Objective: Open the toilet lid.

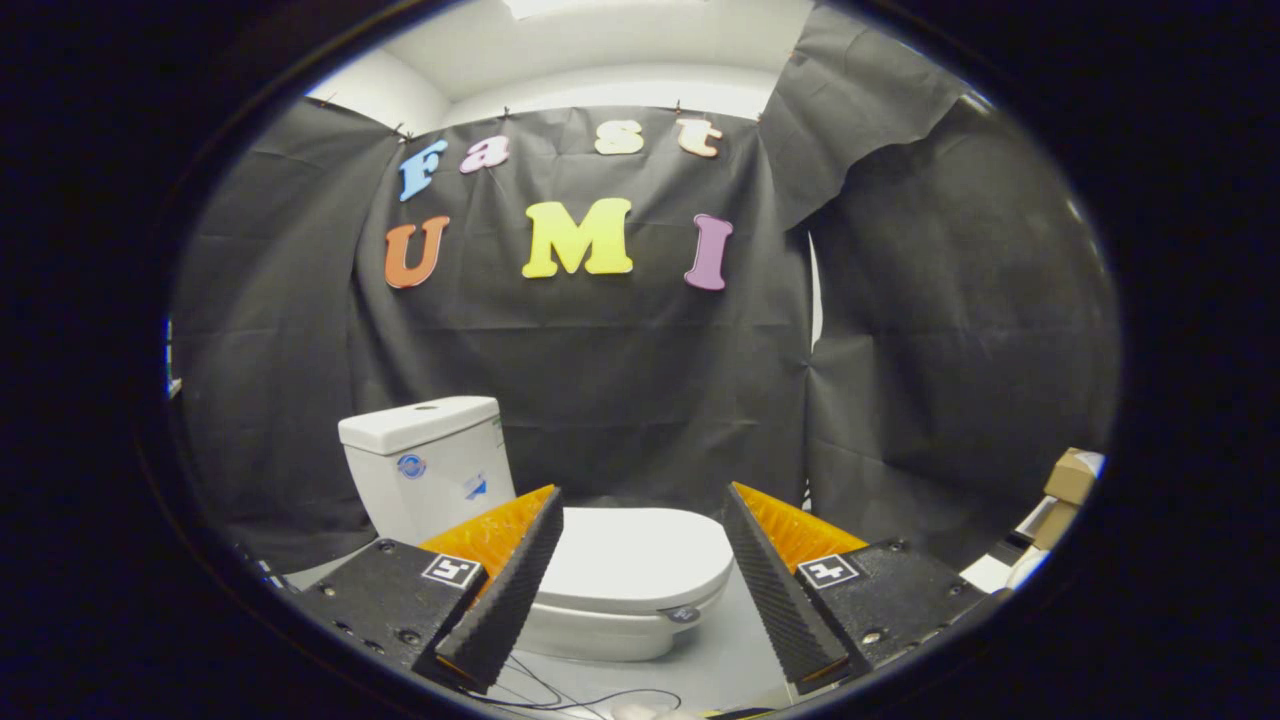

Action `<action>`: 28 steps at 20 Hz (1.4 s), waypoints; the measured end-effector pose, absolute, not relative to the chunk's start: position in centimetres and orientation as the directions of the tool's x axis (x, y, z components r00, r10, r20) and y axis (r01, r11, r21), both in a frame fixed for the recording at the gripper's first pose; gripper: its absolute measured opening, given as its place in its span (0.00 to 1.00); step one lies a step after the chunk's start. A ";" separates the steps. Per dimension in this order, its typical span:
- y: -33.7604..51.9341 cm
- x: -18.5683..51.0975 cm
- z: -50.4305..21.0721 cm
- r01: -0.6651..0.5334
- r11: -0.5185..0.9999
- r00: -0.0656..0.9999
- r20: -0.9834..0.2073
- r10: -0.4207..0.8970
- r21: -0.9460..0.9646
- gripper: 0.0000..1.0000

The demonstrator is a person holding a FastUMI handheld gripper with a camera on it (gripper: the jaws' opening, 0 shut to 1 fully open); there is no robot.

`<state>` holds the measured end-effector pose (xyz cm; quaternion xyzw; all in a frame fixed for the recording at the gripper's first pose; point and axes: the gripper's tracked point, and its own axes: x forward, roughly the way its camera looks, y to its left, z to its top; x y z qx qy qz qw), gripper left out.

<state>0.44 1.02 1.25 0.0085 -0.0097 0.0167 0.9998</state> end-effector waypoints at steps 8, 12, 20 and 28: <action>-0.1 6.4 0.5 -0.028 0.996 1.000 0.015 0.027 0.087 1.00; -1.1 10.6 -1.2 -0.020 0.988 1.000 -0.008 0.021 0.151 1.00; -4.3 17.5 -10.5 0.055 0.944 0.985 -0.174 0.002 0.326 0.99; -7.1 19.7 -22.1 0.182 0.840 0.915 -0.402 0.046 0.512 0.98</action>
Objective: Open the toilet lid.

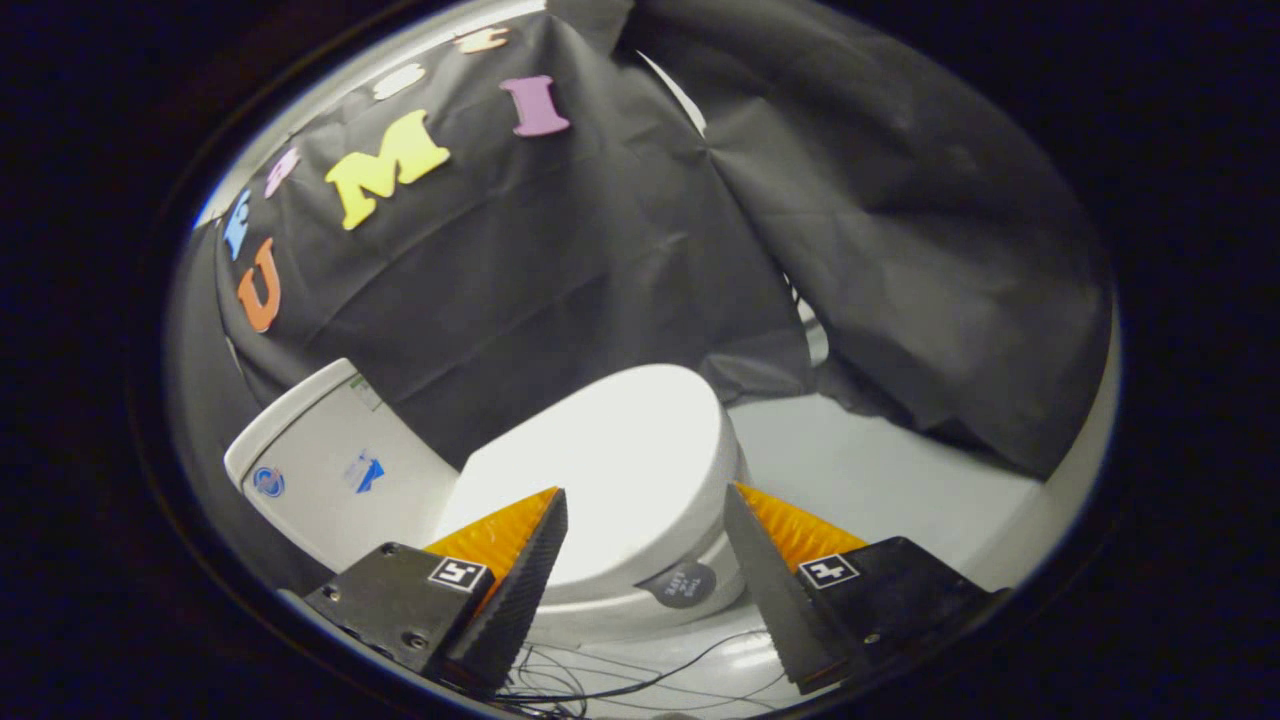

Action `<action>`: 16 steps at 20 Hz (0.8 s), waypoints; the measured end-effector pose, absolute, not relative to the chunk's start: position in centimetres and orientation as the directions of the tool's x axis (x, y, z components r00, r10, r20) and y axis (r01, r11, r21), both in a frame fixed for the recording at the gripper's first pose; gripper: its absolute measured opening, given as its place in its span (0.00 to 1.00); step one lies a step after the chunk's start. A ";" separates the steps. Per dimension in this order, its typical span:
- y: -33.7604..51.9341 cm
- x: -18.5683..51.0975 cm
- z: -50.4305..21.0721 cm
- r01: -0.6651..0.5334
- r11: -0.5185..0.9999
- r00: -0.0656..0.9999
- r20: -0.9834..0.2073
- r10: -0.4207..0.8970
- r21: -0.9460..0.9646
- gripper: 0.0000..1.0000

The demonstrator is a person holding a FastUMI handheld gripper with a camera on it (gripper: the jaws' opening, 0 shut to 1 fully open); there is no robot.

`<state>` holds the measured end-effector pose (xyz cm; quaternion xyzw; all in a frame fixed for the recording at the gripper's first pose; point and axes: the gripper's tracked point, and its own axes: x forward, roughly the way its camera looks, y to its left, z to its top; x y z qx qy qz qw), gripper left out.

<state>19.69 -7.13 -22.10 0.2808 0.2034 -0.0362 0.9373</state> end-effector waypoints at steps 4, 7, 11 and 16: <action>-6.9 18.7 -26.9 0.256 0.742 0.862 -0.493 0.116 0.620 0.96; -6.9 18.4 -29.1 0.321 0.644 0.837 -0.526 0.150 0.695 0.92; -6.5 18.6 -30.9 0.359 0.567 0.814 -0.546 0.198 0.741 0.78; -5.4 19.1 -31.0 0.336 0.503 0.816 -0.513 0.266 0.796 0.65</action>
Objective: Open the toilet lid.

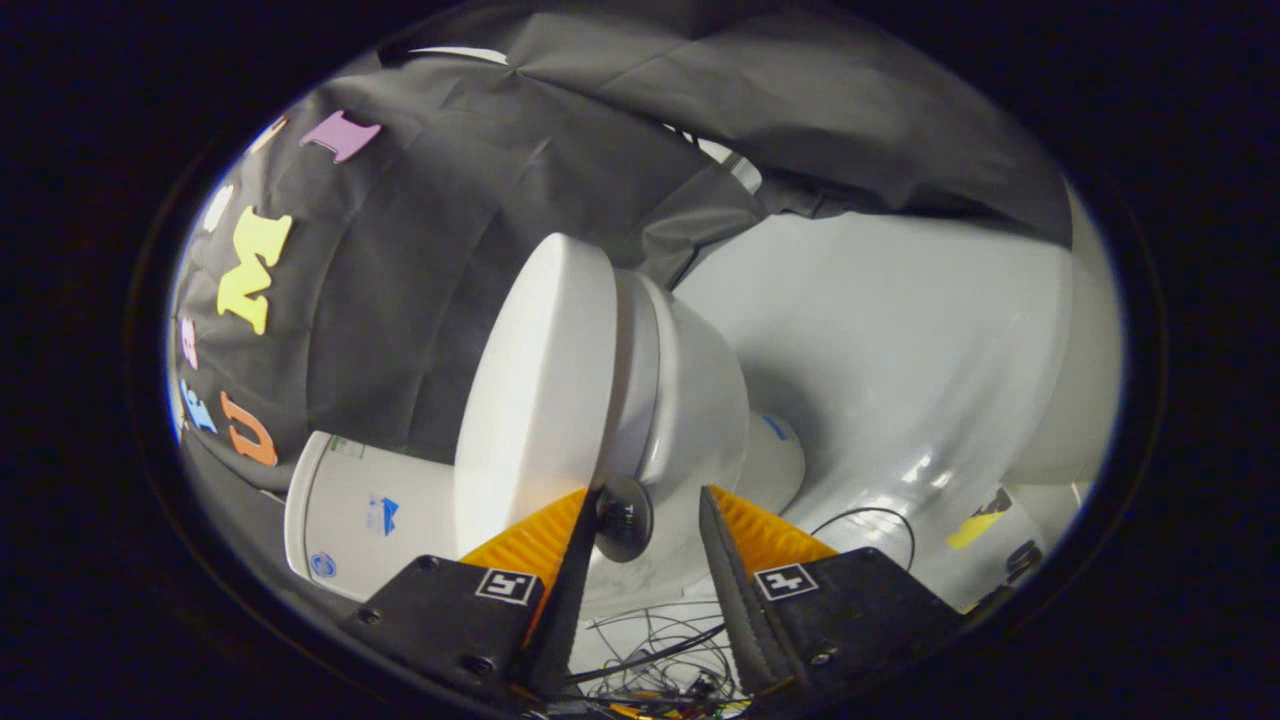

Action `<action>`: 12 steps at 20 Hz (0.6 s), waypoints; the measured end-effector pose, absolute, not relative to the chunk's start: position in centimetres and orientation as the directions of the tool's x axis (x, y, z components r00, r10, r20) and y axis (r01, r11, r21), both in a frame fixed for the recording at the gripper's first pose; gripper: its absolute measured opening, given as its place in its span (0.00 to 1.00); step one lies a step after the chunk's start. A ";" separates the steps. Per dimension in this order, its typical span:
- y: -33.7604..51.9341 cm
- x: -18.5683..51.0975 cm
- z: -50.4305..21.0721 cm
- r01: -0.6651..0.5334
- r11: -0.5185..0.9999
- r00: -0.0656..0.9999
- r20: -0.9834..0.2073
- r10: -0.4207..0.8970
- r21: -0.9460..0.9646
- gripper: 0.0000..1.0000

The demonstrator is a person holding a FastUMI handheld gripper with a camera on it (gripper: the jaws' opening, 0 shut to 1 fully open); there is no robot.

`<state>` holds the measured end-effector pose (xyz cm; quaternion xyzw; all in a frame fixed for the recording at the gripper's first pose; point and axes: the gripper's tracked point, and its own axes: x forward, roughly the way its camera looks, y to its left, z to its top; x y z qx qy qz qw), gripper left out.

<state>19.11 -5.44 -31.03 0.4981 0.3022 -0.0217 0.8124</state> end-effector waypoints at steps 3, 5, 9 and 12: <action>-4.5 19.5 -30.3 0.309 0.484 0.819 -0.488 0.302 0.819 0.45; -5.0 19.5 -30.3 0.318 0.470 0.818 -0.489 0.304 0.824 0.33; -4.5 19.4 -30.2 0.319 0.403 0.815 -0.466 0.345 0.858 0.18; -4.8 19.4 -29.7 0.312 0.414 0.818 -0.464 0.341 0.855 0.10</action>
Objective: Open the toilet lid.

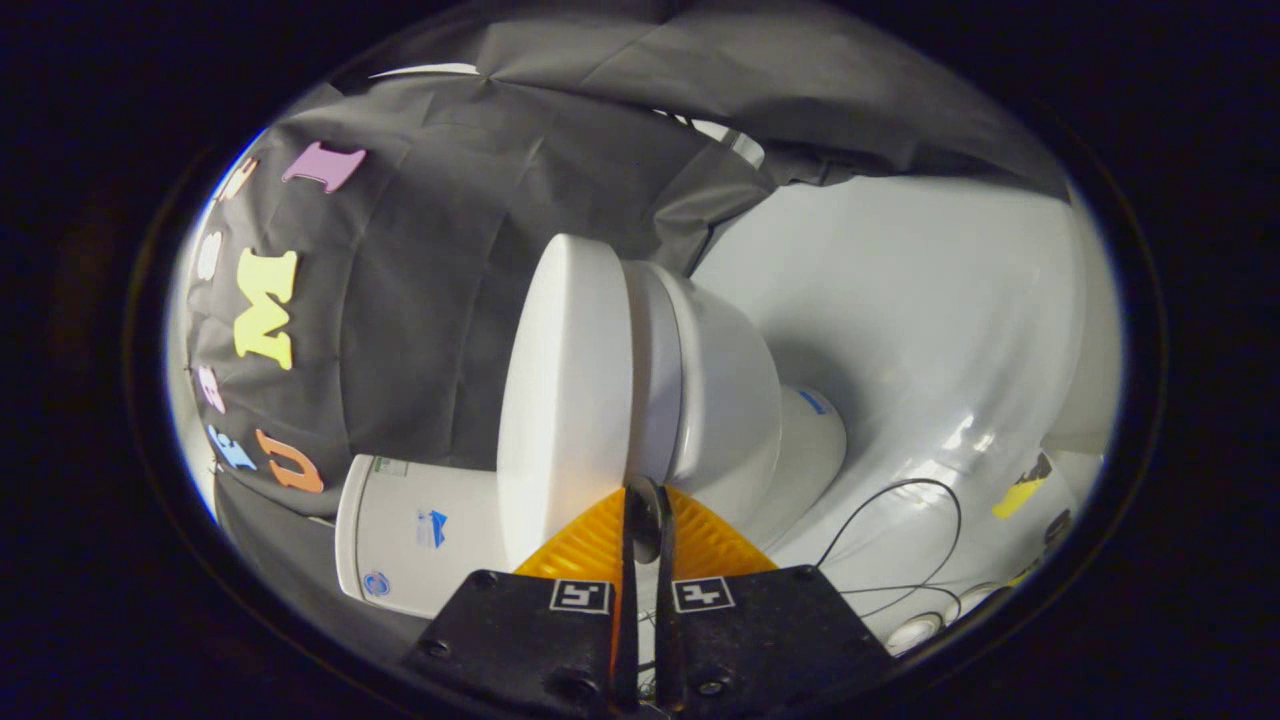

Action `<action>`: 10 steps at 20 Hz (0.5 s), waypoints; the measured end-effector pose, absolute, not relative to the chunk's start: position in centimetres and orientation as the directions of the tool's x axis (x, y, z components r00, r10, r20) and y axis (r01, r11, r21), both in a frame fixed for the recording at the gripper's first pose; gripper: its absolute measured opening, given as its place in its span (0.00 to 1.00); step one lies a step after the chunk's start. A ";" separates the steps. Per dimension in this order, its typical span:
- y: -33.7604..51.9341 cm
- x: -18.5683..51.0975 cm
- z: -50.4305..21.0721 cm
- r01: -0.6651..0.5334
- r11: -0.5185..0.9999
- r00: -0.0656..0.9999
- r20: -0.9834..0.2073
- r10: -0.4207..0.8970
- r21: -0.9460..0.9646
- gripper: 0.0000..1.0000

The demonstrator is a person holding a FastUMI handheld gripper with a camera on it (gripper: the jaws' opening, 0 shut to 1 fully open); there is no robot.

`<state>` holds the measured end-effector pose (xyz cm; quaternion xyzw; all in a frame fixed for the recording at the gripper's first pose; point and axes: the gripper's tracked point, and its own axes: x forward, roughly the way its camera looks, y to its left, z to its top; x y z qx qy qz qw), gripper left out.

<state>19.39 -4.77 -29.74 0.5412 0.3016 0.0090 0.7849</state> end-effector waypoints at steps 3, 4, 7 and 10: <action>-4.7 19.3 -29.5 0.327 0.417 0.807 -0.480 0.344 0.848 0.09; -4.7 19.3 -29.5 0.340 0.395 0.803 -0.482 0.351 0.854 0.09; -4.8 19.2 -29.2 0.379 0.312 0.792 -0.480 0.378 0.871 0.09; -4.5 19.3 -29.0 0.383 0.350 0.787 -0.500 0.360 0.855 0.09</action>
